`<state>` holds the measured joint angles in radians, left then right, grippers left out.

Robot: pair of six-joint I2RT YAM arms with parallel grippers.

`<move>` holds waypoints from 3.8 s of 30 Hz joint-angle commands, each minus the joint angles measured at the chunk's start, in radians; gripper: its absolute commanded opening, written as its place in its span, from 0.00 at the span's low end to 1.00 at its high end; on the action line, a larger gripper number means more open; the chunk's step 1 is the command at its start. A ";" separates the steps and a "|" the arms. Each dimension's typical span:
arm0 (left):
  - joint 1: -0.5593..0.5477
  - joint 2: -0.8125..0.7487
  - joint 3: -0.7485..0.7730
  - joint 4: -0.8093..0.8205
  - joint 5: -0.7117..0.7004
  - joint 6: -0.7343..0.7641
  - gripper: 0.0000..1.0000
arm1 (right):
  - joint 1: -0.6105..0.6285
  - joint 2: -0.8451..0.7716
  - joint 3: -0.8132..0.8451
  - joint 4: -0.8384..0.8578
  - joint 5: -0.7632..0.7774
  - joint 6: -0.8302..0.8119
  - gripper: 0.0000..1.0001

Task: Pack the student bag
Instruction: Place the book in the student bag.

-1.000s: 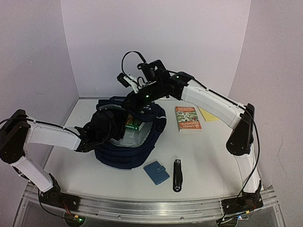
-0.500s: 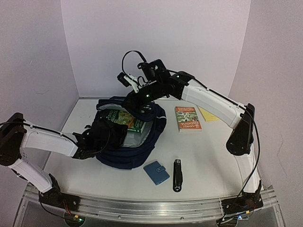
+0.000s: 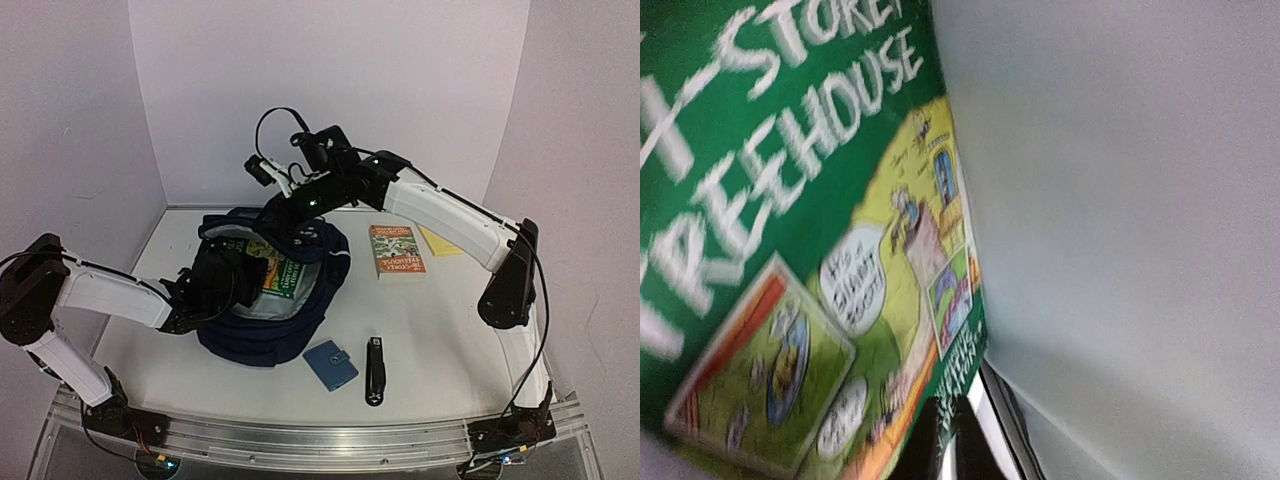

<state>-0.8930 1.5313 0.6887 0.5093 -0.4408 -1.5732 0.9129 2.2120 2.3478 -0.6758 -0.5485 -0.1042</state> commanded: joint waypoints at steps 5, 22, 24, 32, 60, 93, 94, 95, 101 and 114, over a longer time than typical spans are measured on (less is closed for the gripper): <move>-0.086 -0.140 0.007 -0.152 -0.066 0.020 0.40 | 0.021 -0.059 0.039 0.097 -0.016 -0.040 0.00; -0.175 -0.241 -0.028 -0.488 -0.257 -0.274 0.47 | 0.021 -0.052 0.053 0.097 -0.031 -0.027 0.00; -0.159 -0.240 -0.040 -0.454 -0.252 -0.266 0.46 | 0.022 -0.058 0.048 0.097 -0.048 -0.020 0.00; -0.066 -0.156 -0.051 -0.279 -0.139 -0.194 0.44 | 0.030 -0.071 0.045 0.095 -0.112 -0.005 0.00; 0.062 0.091 -0.001 0.252 -0.063 0.091 0.28 | 0.076 -0.081 0.048 0.048 -0.270 -0.011 0.00; 0.175 0.379 0.180 0.513 0.075 0.363 0.43 | -0.109 0.017 0.078 0.084 -0.202 -0.035 0.00; 0.167 0.362 0.168 0.500 0.073 0.361 0.46 | -0.127 0.030 0.082 0.101 -0.197 -0.022 0.00; 0.160 0.341 0.153 0.486 0.077 0.355 0.48 | -0.142 0.037 0.083 0.112 -0.188 -0.015 0.00; 0.077 0.198 0.061 0.418 0.065 0.421 0.53 | -0.178 0.092 0.082 0.158 -0.177 0.031 0.00; -0.069 -0.238 -0.134 0.213 -0.006 0.568 0.60 | -0.171 0.035 -0.096 0.258 -0.290 0.237 0.24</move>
<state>-0.9491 1.3809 0.5779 0.8009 -0.4147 -1.0873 0.7511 2.3027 2.2957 -0.5039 -0.8465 0.0533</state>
